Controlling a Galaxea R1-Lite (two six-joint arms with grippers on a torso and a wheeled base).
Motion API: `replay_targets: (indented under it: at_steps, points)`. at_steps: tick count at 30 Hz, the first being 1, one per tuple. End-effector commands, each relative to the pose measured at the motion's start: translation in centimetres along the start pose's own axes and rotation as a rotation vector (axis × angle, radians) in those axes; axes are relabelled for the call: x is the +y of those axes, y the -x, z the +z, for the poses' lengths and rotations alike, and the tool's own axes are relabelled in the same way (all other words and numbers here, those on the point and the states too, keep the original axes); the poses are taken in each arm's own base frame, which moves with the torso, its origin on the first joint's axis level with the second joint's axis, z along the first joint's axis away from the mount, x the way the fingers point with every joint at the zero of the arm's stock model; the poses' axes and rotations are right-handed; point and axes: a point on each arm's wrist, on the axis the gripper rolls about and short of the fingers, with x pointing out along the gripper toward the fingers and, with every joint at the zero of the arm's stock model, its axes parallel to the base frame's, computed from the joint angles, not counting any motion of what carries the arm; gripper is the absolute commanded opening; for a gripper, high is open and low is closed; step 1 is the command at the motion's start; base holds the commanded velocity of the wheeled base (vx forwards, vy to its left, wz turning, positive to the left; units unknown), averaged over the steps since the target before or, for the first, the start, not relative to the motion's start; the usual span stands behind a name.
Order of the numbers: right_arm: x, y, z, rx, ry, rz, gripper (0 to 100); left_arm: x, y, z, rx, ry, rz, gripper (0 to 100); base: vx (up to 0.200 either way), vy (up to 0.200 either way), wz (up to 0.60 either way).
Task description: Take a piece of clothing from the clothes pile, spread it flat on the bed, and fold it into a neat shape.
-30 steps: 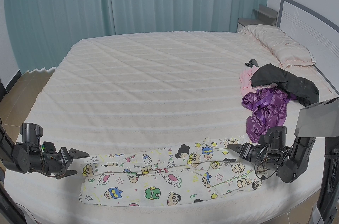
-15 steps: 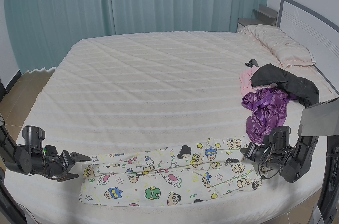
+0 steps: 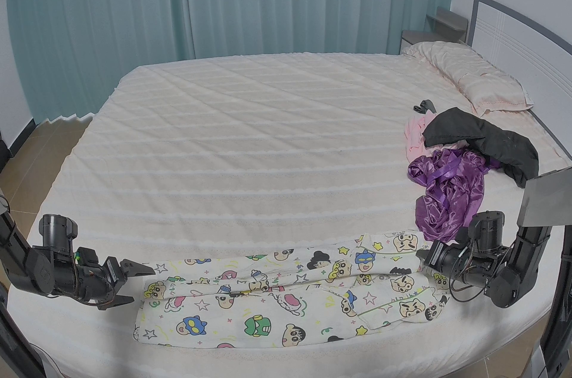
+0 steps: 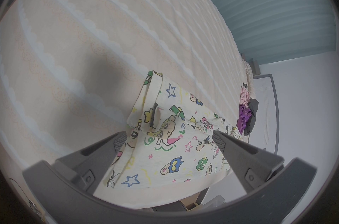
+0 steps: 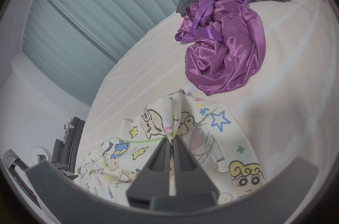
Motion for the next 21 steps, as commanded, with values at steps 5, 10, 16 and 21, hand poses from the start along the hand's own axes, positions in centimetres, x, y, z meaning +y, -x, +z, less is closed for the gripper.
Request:
replay_targets:
  at_steps: [5,10,16,21]
  points:
    - [-0.1,0.1,0.2,-0.010,0.011,-0.002,100,0.1,-0.1,0.0,0.009,0.004,-0.002,100,0.000,0.000,0.00]
    - [1.4,1.8,2.0,-0.087,0.025,0.052,100,0.1,-0.2,-0.1,0.016,0.008,-0.007,100,0.000,0.000,0.00]
    - [4.1,2.1,2.0,-0.091,0.069,0.127,100,0.1,-0.2,-0.1,0.026,0.008,-0.026,100,0.000,0.000,0.00]
    - [7.4,0.0,2.3,-0.053,0.102,0.144,100,0.2,-0.1,-0.3,0.033,0.011,-0.027,100,0.000,0.000,0.00]
